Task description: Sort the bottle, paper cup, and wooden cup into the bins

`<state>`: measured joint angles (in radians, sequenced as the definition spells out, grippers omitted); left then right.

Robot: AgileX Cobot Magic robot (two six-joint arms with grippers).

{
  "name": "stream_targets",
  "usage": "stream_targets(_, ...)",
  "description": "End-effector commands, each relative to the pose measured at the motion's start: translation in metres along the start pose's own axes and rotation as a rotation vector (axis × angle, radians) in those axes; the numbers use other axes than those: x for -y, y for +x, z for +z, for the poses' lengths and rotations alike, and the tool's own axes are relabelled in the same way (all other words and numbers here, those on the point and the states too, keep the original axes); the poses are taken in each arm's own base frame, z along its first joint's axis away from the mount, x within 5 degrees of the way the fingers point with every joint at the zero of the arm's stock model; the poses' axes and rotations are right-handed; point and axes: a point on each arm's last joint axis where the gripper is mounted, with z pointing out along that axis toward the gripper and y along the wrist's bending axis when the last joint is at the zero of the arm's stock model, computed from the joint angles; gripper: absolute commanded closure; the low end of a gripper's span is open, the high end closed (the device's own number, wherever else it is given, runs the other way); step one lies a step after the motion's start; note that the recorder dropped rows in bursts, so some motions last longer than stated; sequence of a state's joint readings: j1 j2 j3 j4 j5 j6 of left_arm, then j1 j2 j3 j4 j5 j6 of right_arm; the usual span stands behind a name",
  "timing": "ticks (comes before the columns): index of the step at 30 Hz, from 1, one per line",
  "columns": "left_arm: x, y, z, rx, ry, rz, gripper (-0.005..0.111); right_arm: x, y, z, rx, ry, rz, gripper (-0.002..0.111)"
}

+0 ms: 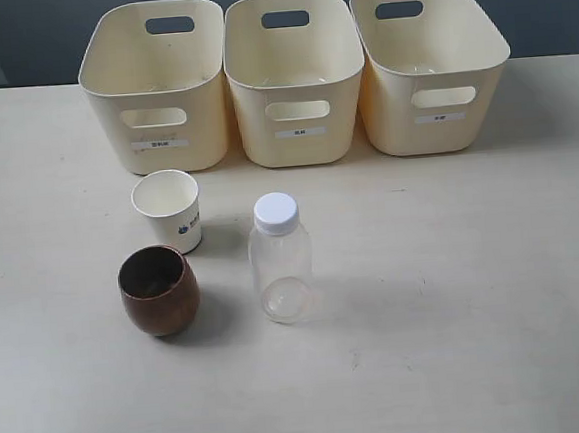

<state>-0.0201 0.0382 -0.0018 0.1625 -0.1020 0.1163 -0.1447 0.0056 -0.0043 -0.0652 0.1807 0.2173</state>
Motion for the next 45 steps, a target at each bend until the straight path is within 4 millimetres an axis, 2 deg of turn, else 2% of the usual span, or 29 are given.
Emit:
stream_targets(1, 0.0, 0.0, 0.0, 0.005, 0.001, -0.002, 0.107, 0.0, 0.001, 0.0, 0.006, 0.005, -0.003, 0.109)
stream_targets(30, 0.0, 0.0, 0.0, 0.005, 0.001, -0.002, 0.107, 0.0, 0.0, 0.0, 0.013, 0.004, -0.003, 0.109)
stream_targets(38, 0.0, 0.0, 0.0, 0.005, 0.001, -0.002, 0.107, -0.005, -0.005, -0.001, 0.058, -0.075, 0.464, 0.109)
stream_targets(45, 0.0, 0.0, 0.0, 0.005, 0.001, -0.002, 0.107, -0.004, -0.01, -0.001, 0.11, -0.08, 0.505, 0.109)
